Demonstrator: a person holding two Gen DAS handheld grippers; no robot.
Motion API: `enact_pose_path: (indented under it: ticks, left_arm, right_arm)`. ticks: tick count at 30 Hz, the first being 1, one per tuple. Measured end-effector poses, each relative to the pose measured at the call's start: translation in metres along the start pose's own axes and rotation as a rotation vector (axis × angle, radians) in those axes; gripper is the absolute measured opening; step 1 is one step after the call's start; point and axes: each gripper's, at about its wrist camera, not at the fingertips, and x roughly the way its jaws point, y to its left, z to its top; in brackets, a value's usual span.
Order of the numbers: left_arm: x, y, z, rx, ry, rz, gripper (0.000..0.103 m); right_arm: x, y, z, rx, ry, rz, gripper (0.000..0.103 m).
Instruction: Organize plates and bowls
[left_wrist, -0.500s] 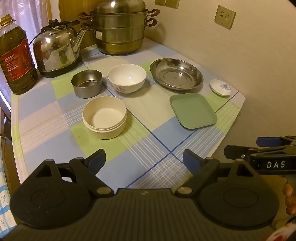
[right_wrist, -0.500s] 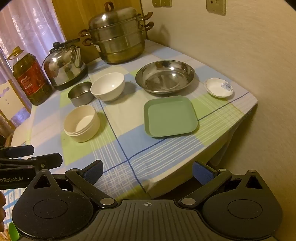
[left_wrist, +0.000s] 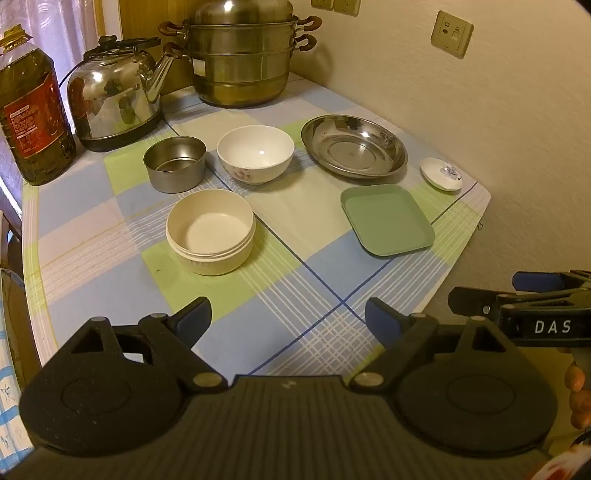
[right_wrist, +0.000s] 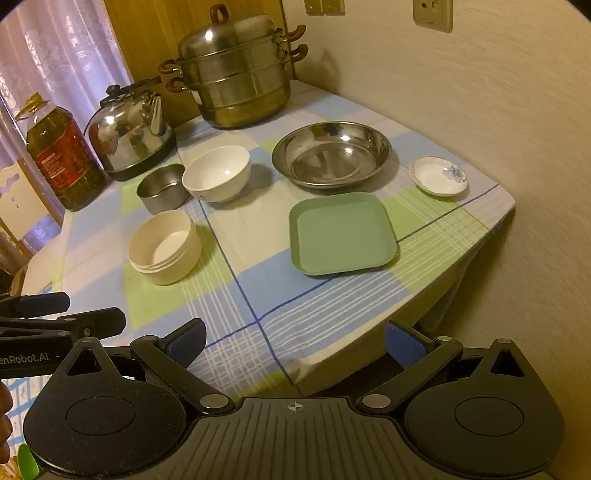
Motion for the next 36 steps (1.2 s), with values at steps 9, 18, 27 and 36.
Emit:
enact_pose_path:
  ticks: [9,18,27,36]
  left_arm:
    - [0.0042,0.0054,-0.0049,-0.002,0.004,0.002,0.089]
    - [0.0041,0.0057,-0.0043,-0.005,0.007,0.001,0.089]
    - [0.0040,0.0056,-0.0045,-0.004,0.006,0.000,0.089]
    - [0.0039,0.0047,-0.0033,-0.006,0.008,-0.001,0.089]
  right_arm:
    - [-0.0001,0.0010,0.0006,0.000,0.000,0.000,0.102]
    - [0.0008,0.0032,0.0009,-0.002,0.001,0.002,0.102]
    - [0.0014,0.0043,0.0016,-0.002,-0.001,0.002,0.102]
    - [0.0027,0.0042,0.0031,-0.002,-0.001,0.002,0.102]
